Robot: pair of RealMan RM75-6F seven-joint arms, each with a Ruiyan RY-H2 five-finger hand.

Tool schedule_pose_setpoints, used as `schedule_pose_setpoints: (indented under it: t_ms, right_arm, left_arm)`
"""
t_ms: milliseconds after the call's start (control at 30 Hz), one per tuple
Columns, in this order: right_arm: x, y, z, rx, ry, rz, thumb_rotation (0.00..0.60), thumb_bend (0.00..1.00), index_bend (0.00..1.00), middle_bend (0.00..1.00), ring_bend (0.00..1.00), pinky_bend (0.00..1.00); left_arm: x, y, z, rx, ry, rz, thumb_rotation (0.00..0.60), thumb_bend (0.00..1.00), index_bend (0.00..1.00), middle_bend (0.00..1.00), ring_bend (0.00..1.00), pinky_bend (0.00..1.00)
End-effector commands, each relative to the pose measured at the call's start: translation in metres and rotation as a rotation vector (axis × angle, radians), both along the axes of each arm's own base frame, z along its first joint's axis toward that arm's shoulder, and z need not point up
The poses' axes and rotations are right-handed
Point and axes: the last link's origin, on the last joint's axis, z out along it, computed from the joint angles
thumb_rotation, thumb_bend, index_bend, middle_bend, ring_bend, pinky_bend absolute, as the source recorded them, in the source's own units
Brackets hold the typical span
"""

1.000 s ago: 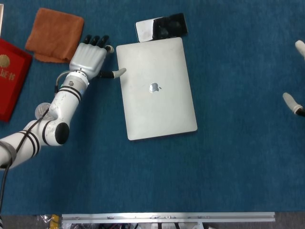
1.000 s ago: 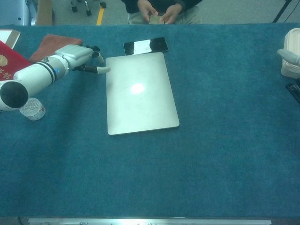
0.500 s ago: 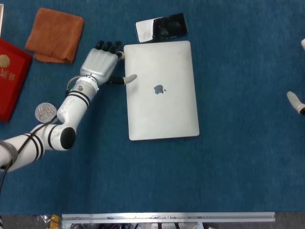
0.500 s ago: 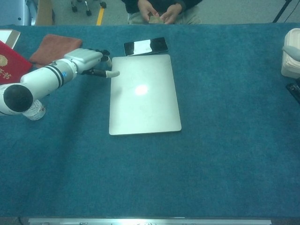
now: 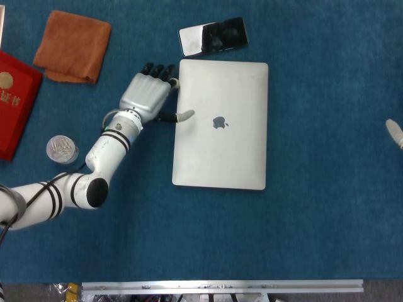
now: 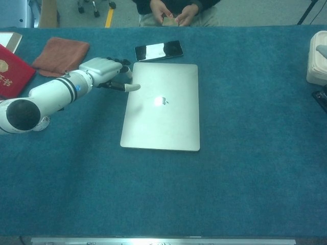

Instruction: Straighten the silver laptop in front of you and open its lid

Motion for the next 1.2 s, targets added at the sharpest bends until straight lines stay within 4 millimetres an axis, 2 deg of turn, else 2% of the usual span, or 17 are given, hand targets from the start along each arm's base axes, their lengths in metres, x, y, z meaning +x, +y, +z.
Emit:
schedule_pose_setpoints:
  t_ms: [33, 300, 533, 800, 1200]
  right_arm:
    - [0.0, 0.0, 0.001, -0.005, -0.003, 0.001, 0.6, 0.21, 0.01, 0.18, 0.02, 0.09]
    - [-0.001, 0.002, 0.004, -0.014, -0.006, 0.004, 0.6, 0.21, 0.01, 0.18, 0.02, 0.09]
    - [-0.001, 0.003, 0.005, -0.015, -0.008, 0.004, 0.6, 0.21, 0.01, 0.18, 0.02, 0.09]
    - [0.0, 0.001, 0.003, -0.01, -0.006, 0.007, 0.6, 0.21, 0.01, 0.18, 0.02, 0.09]
    - [0.003, 0.0, 0.0, -0.008, 0.001, 0.004, 0.6, 0.21, 0.01, 0.18, 0.02, 0.09]
  left_arm:
    - [0.006, -0.005, -0.001, -0.008, -0.003, -0.015, 0.046, 0.14, 0.19, 0.0, 0.0, 0.0]
    - [0.016, -0.015, -0.003, -0.026, 0.001, -0.053, 0.044, 0.14, 0.19, 0.0, 0.0, 0.0]
    - [0.018, -0.007, 0.01, 0.02, 0.008, -0.065, 0.045, 0.14, 0.19, 0.0, 0.0, 0.0]
    - [0.007, 0.01, 0.022, 0.066, 0.045, -0.037, 0.043, 0.14, 0.19, 0.0, 0.0, 0.0]
    - [-0.01, 0.019, 0.016, 0.073, 0.064, 0.009, 0.043, 0.14, 0.19, 0.0, 0.0, 0.0]
